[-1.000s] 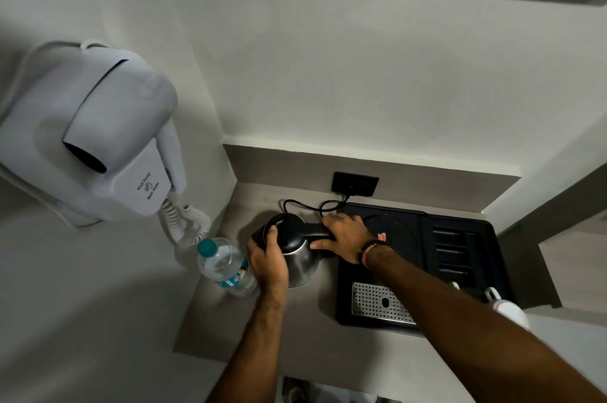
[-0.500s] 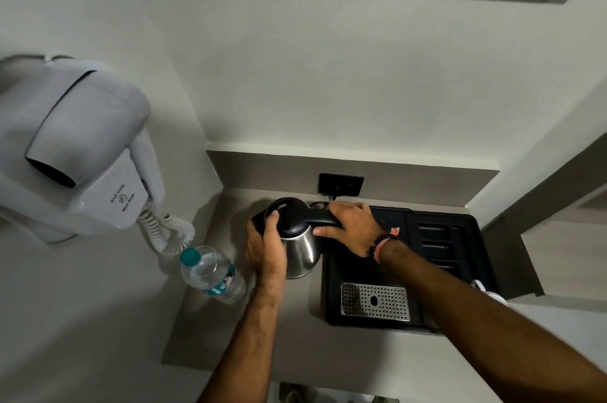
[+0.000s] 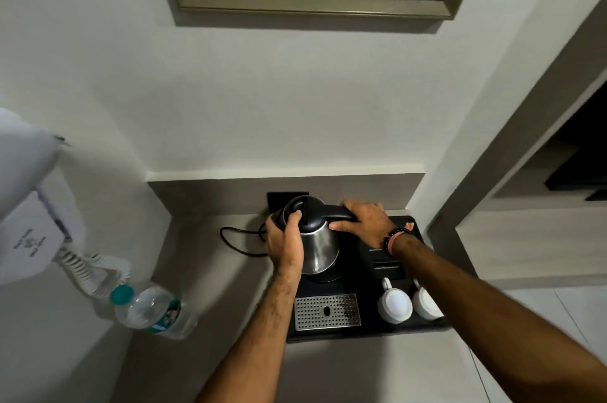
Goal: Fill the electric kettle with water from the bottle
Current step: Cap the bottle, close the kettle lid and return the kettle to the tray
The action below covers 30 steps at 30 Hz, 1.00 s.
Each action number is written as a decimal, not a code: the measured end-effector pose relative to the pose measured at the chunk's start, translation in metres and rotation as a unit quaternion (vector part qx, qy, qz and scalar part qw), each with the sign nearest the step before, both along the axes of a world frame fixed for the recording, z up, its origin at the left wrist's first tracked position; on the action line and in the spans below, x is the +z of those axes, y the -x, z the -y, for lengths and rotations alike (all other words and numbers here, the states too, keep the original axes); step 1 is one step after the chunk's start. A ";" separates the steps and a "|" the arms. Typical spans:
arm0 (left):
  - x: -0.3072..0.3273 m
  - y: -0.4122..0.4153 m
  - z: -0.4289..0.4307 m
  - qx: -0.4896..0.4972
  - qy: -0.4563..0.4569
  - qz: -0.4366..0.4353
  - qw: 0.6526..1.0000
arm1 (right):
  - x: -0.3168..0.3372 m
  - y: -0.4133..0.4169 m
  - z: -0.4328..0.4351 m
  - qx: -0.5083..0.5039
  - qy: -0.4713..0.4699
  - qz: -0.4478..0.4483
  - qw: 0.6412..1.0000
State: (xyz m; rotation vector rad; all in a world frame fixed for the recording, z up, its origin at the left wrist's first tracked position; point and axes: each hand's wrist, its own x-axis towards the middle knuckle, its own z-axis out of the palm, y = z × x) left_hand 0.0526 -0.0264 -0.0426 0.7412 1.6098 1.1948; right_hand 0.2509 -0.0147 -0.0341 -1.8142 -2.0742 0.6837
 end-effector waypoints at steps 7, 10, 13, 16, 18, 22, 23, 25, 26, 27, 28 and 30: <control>-0.011 -0.028 0.003 -0.026 0.010 -0.023 0.999 | -0.013 -0.032 0.010 -0.022 0.029 -0.018 0.999; -0.011 -0.032 0.005 -0.032 0.013 -0.040 0.999 | -0.011 -0.038 0.007 -0.018 0.033 0.005 0.999; -0.018 -0.035 0.014 -0.037 0.006 -0.052 0.998 | -0.015 -0.044 0.013 -0.007 0.044 0.019 0.999; -0.022 -0.036 0.019 -0.042 -0.003 -0.048 0.998 | -0.021 -0.045 0.018 -0.013 0.038 0.026 0.999; -0.024 -0.034 0.020 -0.048 -0.013 -0.046 0.998 | -0.022 -0.044 0.019 -0.016 0.035 0.042 0.998; -0.028 -0.026 0.021 -0.072 -0.026 -0.060 0.995 | -0.022 -0.039 0.026 -0.045 0.016 0.024 0.999; -0.029 -0.024 0.021 -0.084 -0.024 -0.073 0.994 | -0.021 -0.037 0.027 -0.050 0.009 0.029 0.998; -0.029 -0.018 0.023 -0.121 -0.022 -0.134 0.983 | -0.021 -0.033 0.028 -0.047 -0.007 0.075 0.996; -0.028 -0.014 0.024 -0.144 -0.032 -0.180 0.972 | -0.020 -0.032 0.028 -0.042 -0.019 0.103 0.994; -0.027 -0.009 0.024 -0.170 -0.049 -0.227 0.958 | -0.019 -0.031 0.028 -0.041 -0.031 0.125 0.991; -0.026 -0.005 0.023 -0.196 -0.066 -0.267 0.941 | -0.019 -0.030 0.030 -0.045 -0.043 0.140 0.988; -0.023 0.004 0.022 -0.230 -0.085 -0.312 0.918 | -0.021 -0.026 0.037 -0.062 -0.056 0.151 0.985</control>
